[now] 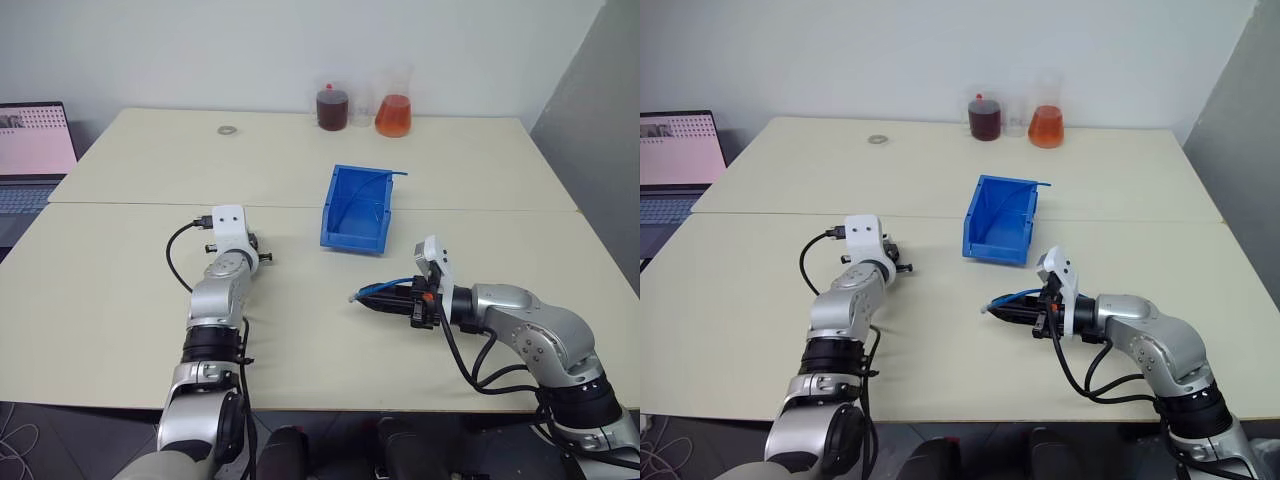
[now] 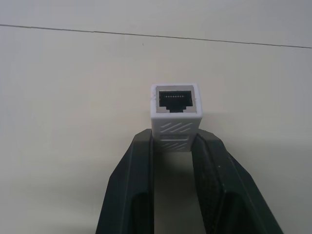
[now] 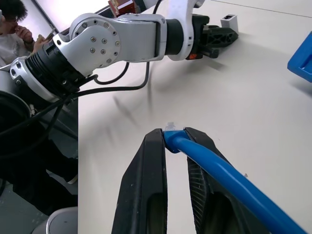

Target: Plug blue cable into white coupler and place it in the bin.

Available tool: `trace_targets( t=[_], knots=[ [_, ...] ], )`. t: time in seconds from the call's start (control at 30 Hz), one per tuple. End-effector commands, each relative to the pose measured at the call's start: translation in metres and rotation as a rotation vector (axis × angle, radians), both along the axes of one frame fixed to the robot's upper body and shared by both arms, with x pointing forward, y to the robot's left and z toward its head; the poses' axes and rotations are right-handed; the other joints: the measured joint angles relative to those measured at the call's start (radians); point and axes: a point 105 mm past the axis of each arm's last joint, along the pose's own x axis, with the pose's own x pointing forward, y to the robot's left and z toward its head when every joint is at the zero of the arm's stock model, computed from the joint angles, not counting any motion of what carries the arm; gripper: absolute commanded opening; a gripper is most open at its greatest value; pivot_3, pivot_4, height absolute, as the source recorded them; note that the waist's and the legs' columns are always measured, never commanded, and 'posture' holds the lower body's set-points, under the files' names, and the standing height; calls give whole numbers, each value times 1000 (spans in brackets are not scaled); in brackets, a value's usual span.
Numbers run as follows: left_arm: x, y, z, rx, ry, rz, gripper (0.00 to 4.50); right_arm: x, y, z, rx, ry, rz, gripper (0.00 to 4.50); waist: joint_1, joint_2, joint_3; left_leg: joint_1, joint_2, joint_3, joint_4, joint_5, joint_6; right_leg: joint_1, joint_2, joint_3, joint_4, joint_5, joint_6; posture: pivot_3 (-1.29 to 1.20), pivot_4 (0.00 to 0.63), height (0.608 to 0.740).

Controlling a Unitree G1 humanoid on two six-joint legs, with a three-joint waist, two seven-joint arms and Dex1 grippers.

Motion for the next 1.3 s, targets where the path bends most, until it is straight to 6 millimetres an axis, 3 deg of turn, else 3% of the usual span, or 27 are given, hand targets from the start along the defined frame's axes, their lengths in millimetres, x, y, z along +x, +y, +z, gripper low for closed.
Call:
trace_targets(
  t=[0.03,0.13,0.3,0.43,0.57,0.9,1.3],
  knots=[
    [-13,-18,13,24,-38,-229,755,-4,-3,15,18,-67,4,271,1,0,0,0,0,-1,0,0,0,0,0,-1,0,0,0,0,150,740],
    [-32,-40,18,57,-17,-481,755,-6,-6,16,11,-72,2,271,4,0,0,-1,0,-1,0,0,0,0,-1,-1,0,0,0,0,150,740],
    [-85,-82,25,133,81,-999,755,-16,-12,13,-22,-72,10,271,8,0,0,-1,1,-1,0,0,0,0,-2,-1,-1,0,0,0,150,740],
    [-114,-95,25,187,163,-1277,755,-25,-12,8,-59,-71,34,271,5,0,0,-1,0,0,0,0,0,0,-2,-1,-1,0,0,0,150,740],
    [-135,-93,14,299,287,-1503,755,-30,-11,3,-114,-92,52,271,3,0,0,-1,0,0,0,0,0,0,1,-1,-1,-1,0,0,150,740],
    [-136,-90,-7,403,378,-1630,755,-31,-7,1,-149,-136,46,271,3,0,0,-1,1,0,0,0,0,-1,2,0,-1,-1,-1,0,150,740],
    [-135,-95,-20,428,406,-1674,755,-15,39,2,-234,-155,166,271,7,0,0,-1,1,-1,1,0,0,0,2,-1,-1,-1,-1,0,150,740]
  ],
)
